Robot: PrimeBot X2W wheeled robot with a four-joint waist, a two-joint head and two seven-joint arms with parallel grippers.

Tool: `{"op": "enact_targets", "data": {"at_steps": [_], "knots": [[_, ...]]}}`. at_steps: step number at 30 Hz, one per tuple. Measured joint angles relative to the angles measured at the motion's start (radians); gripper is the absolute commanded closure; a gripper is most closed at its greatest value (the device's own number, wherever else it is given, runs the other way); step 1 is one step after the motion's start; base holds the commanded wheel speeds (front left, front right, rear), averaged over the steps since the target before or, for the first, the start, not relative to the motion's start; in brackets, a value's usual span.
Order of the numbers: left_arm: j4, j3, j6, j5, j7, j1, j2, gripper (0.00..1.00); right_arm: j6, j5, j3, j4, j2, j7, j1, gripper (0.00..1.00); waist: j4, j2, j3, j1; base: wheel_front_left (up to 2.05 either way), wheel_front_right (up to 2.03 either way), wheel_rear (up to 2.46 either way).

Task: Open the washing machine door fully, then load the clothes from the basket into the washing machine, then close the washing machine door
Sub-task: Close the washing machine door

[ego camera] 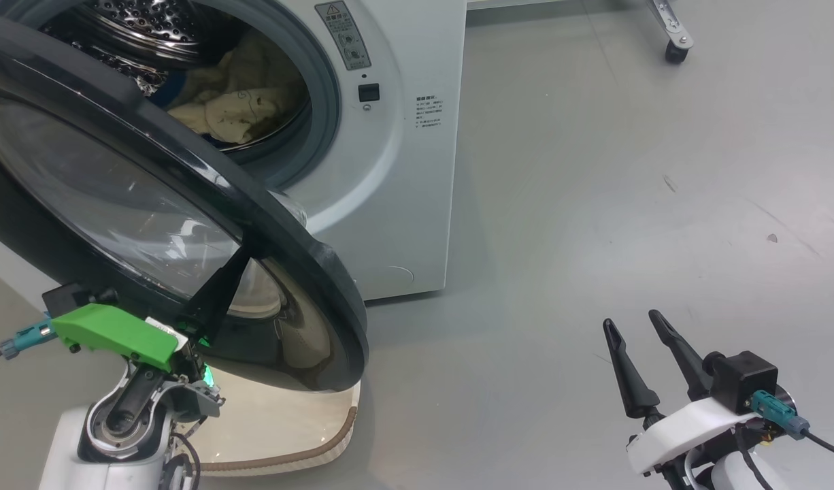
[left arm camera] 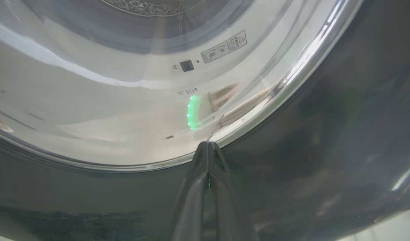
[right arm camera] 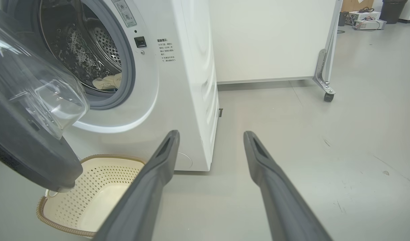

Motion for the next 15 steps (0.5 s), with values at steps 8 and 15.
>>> {"op": "enact_targets", "data": {"at_steps": [8, 15], "knots": [[0.059, -0.026, 0.0, 0.036, -0.078, -0.056, -0.012, 1.0, 0.0, 0.0, -0.014, 0.0, 0.002, 0.0, 0.0, 0.0, -0.01, 0.0, 0.002, 0.0, 0.0, 0.0, 0.0], [0.126, -0.039, 0.0, 0.053, -0.146, -0.115, -0.023, 1.0, 0.0, 0.0, -0.014, -0.001, 0.002, 0.0, 0.0, 0.0, -0.008, 0.0, 0.005, 0.0, 0.0, 0.0, 0.0]]}}
